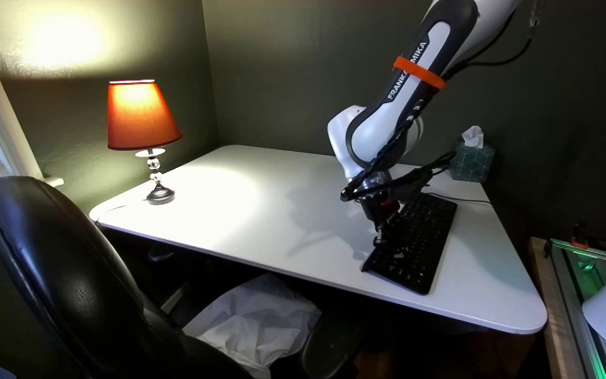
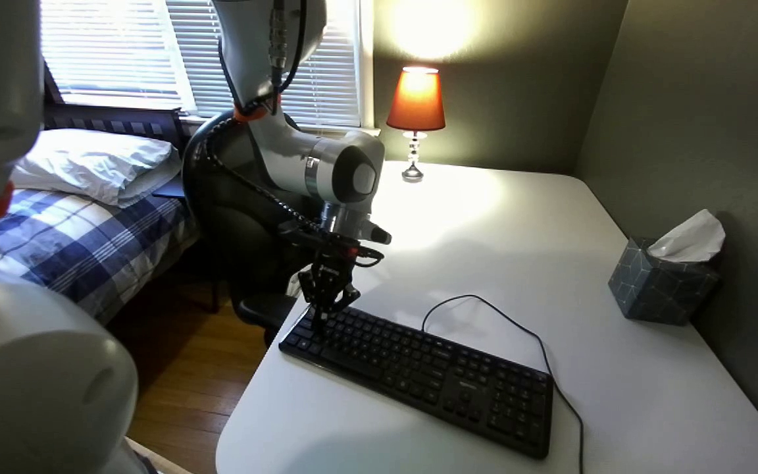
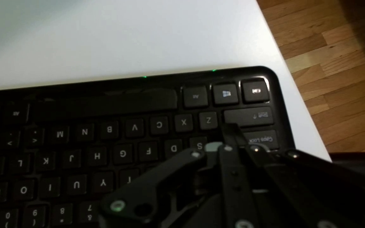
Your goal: Press one of the buttons on the left side of the keyboard
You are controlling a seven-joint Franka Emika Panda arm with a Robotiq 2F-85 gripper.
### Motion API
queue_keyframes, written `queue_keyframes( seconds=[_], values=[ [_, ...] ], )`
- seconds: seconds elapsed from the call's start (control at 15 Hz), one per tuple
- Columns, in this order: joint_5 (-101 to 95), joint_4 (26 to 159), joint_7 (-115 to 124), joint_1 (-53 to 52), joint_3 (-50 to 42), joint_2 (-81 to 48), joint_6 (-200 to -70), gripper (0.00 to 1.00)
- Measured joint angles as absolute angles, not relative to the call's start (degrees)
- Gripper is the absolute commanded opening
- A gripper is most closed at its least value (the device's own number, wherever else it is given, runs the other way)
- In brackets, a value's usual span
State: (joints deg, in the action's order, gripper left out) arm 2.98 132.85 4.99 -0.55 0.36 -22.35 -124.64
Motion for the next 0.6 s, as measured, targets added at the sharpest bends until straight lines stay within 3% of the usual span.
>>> queue_keyframes(
  seconds=[0.6],
  values=[
    [3.0, 131.5, 5.0, -0.6, 0.4, -23.3, -123.1, 0.00]
  ],
)
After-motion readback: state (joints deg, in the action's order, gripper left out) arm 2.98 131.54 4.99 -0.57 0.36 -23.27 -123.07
